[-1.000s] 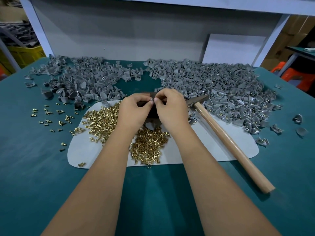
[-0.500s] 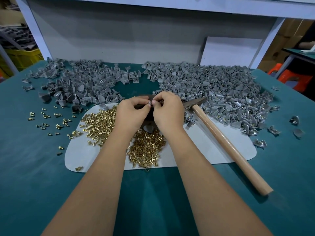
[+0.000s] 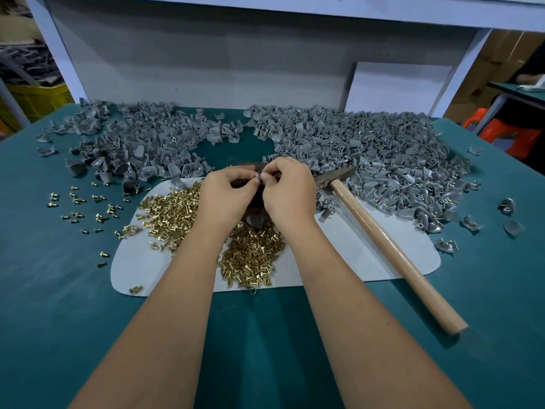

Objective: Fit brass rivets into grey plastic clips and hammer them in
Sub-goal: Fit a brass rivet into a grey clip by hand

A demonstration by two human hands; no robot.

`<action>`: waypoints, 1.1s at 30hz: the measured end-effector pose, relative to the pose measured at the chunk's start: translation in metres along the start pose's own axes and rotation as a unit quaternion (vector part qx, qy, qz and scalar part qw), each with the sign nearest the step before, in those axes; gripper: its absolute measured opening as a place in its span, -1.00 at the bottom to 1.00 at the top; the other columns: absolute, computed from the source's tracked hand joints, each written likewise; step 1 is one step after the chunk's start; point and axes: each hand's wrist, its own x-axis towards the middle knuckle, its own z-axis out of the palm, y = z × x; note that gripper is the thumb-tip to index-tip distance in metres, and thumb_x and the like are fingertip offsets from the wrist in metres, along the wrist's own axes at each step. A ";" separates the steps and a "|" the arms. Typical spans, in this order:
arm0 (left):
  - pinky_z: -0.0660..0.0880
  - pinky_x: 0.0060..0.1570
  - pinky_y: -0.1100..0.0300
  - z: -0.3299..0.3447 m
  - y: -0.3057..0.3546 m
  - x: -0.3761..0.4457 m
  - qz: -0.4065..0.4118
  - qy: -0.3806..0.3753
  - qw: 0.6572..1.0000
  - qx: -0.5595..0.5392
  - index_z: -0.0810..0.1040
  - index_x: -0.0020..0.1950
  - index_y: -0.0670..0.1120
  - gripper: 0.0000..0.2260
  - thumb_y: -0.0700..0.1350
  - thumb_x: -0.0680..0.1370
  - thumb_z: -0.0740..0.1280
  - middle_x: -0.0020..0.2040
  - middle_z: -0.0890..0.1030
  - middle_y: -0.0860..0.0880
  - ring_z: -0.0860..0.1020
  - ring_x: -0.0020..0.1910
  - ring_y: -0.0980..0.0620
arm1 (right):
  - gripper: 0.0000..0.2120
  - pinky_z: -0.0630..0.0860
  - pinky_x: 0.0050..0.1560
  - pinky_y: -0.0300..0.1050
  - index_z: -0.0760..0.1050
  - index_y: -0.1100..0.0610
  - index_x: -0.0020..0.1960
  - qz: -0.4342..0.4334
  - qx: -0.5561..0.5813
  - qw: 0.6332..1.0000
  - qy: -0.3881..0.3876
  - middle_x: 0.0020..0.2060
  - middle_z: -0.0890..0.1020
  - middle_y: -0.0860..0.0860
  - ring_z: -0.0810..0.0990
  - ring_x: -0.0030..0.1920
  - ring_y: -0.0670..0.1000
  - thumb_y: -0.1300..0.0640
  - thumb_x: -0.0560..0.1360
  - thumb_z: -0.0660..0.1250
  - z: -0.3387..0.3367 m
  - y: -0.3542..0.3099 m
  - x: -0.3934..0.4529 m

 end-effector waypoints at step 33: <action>0.37 -0.04 0.32 0.001 0.004 -0.004 -0.024 -0.008 1.000 0.018 0.65 -0.01 0.07 -0.93 -0.07 0.54 0.39 0.08 0.59 0.10 0.50 0.05 0.12 | -0.60 0.42 0.09 0.03 0.43 0.24 0.26 0.152 -0.399 0.901 -0.077 0.26 0.44 0.24 0.39 0.26 0.23 -0.04 0.59 0.19 -0.095 0.054 -0.037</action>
